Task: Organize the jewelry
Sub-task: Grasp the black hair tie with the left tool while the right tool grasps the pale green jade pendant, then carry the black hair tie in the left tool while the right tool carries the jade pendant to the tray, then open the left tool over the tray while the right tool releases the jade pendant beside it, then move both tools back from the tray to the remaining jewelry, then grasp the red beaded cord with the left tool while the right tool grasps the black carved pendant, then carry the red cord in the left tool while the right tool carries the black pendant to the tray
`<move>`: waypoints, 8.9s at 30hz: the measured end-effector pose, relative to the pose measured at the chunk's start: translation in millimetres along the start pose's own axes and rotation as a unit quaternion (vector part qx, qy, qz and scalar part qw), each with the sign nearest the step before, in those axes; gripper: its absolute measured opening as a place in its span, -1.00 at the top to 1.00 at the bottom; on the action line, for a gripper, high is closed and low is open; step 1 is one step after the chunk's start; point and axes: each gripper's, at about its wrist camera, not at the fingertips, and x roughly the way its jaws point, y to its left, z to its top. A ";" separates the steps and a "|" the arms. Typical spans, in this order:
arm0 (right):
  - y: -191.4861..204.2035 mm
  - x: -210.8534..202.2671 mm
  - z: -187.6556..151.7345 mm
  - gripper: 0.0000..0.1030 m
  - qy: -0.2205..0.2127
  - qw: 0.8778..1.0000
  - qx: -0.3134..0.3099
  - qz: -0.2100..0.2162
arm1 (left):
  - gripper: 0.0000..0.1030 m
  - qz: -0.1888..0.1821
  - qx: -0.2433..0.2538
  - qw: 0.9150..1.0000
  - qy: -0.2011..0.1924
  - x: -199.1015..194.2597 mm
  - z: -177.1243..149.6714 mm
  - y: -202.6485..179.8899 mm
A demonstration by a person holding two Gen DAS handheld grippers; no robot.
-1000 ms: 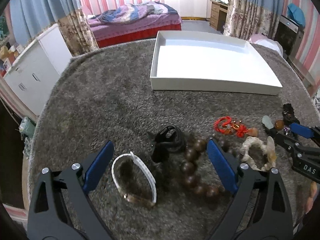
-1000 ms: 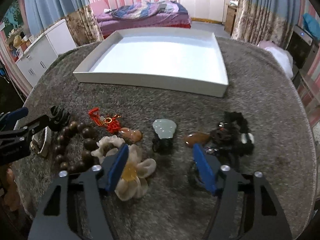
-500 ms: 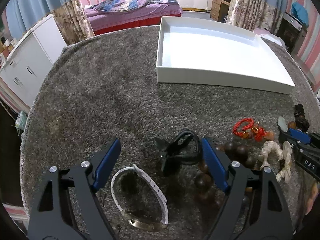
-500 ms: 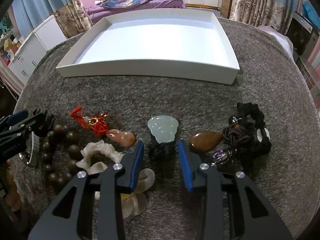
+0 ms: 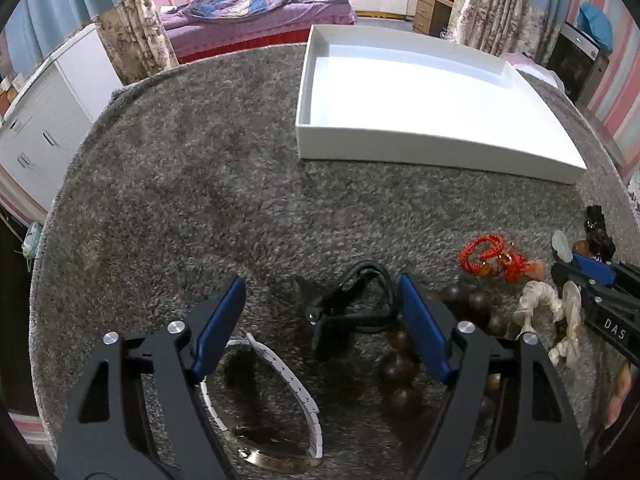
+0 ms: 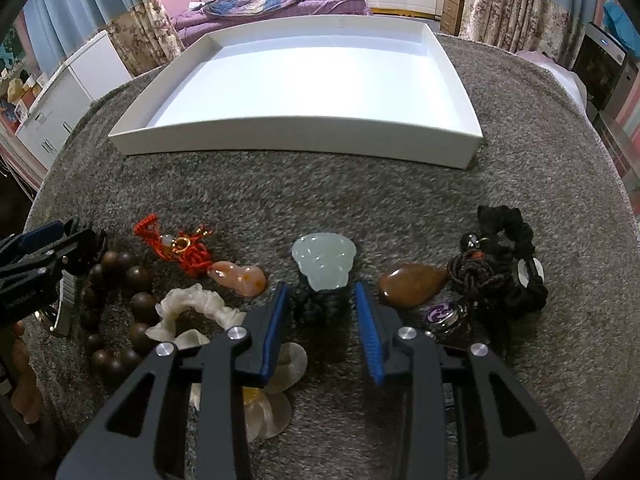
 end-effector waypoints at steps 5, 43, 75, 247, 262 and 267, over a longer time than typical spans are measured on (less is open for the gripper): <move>-0.6 0.0 -0.5 0.32 -0.002 1.000 0.001 0.002 | -0.49 -0.001 -0.005 1.000 0.001 3.4 1.4 0.4; -8.6 -58.2 39.6 0.55 -0.125 0.990 -0.049 0.037 | 0.12 0.040 0.012 0.993 -0.114 -47.6 41.3 -43.0; -14.1 111.1 260.6 0.55 -0.045 0.999 0.008 0.019 | 0.12 0.003 -0.005 1.000 -0.021 138.4 254.0 -73.9; -77.1 -26.9 46.8 0.52 -0.116 0.992 -0.007 0.043 | 0.95 -0.080 -0.017 0.994 -0.077 -30.0 60.4 -88.3; -79.6 -44.1 75.1 0.52 -0.126 0.989 0.004 0.072 | 0.95 -0.096 -0.018 0.991 -0.086 -57.9 96.7 -95.4; -72.9 -54.5 110.3 0.52 -0.144 0.988 -0.012 0.059 | 0.95 -0.095 -0.016 0.992 -0.082 -55.7 123.7 -100.5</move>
